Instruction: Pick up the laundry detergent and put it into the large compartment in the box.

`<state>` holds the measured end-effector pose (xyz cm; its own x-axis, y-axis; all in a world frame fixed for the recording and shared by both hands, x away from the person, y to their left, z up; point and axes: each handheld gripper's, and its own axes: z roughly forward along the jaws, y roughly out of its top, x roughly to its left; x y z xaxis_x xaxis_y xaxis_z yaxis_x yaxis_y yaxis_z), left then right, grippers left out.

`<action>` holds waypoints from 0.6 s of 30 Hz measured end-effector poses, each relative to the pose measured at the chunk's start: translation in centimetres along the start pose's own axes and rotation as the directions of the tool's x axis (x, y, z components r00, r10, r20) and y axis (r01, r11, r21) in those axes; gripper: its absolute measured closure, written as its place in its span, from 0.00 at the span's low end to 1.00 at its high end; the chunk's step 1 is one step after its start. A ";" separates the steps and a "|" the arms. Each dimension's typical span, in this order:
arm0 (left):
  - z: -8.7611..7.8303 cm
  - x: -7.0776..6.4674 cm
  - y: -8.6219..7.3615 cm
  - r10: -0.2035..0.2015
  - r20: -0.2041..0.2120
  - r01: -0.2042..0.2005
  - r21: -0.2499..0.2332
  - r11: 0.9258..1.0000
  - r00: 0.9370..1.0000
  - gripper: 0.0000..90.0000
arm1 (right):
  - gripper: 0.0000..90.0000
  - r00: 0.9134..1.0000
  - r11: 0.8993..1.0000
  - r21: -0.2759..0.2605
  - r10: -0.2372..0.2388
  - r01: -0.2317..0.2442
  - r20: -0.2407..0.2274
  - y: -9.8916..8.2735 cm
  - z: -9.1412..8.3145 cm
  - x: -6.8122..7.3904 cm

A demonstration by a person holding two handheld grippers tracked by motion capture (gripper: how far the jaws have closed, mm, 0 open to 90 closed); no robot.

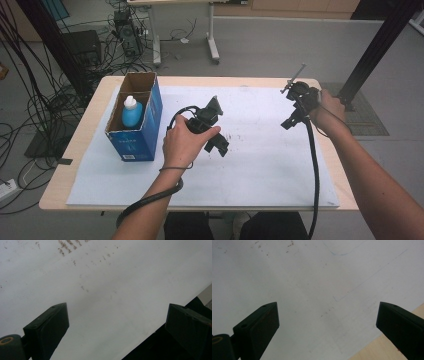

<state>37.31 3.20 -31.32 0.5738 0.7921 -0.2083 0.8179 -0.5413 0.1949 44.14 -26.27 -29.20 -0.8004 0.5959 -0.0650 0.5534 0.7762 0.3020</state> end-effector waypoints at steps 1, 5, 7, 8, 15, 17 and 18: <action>0.0 0.0 0.0 -0.002 0.002 0.002 0.000 1.000 1.000 0.06 | 0.05 1.000 1.000 0.003 -0.001 0.001 0.002 0.0 0.0 0.0; 0.0 0.0 -0.1 0.002 0.002 -0.002 0.003 1.000 1.000 0.06 | 0.05 1.000 1.000 -0.001 -0.006 0.006 0.002 0.1 -0.1 0.1; -0.1 -0.1 -0.1 0.000 0.005 0.000 0.003 1.000 1.000 0.06 | 0.05 1.000 1.000 0.003 -0.007 0.007 0.005 0.1 -0.1 0.1; -0.1 -0.1 -0.1 -0.001 0.003 0.001 0.002 1.000 1.000 0.06 | 0.05 1.000 1.000 0.004 -0.007 0.007 0.005 0.1 -0.1 0.1; -0.2 0.0 -0.1 0.002 0.007 -0.002 0.004 1.000 1.000 0.06 | 0.05 1.000 1.000 0.007 -0.004 0.004 0.006 0.0 -0.1 0.2; -0.1 0.1 -0.1 -0.001 0.013 0.001 0.001 1.000 1.000 0.06 | 0.05 1.000 1.000 0.005 -0.005 0.005 0.007 0.0 -0.1 0.2; -0.1 0.1 -0.2 -0.001 0.013 0.001 0.002 1.000 1.000 0.06 | 0.05 1.000 1.000 0.006 -0.004 0.004 0.008 0.0 -0.2 0.2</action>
<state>37.25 3.38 -31.32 0.5733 0.7890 -0.2209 0.8187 -0.5410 0.1924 43.92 -26.15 -29.07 -0.8008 0.5945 -0.0734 0.5516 0.7797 0.2963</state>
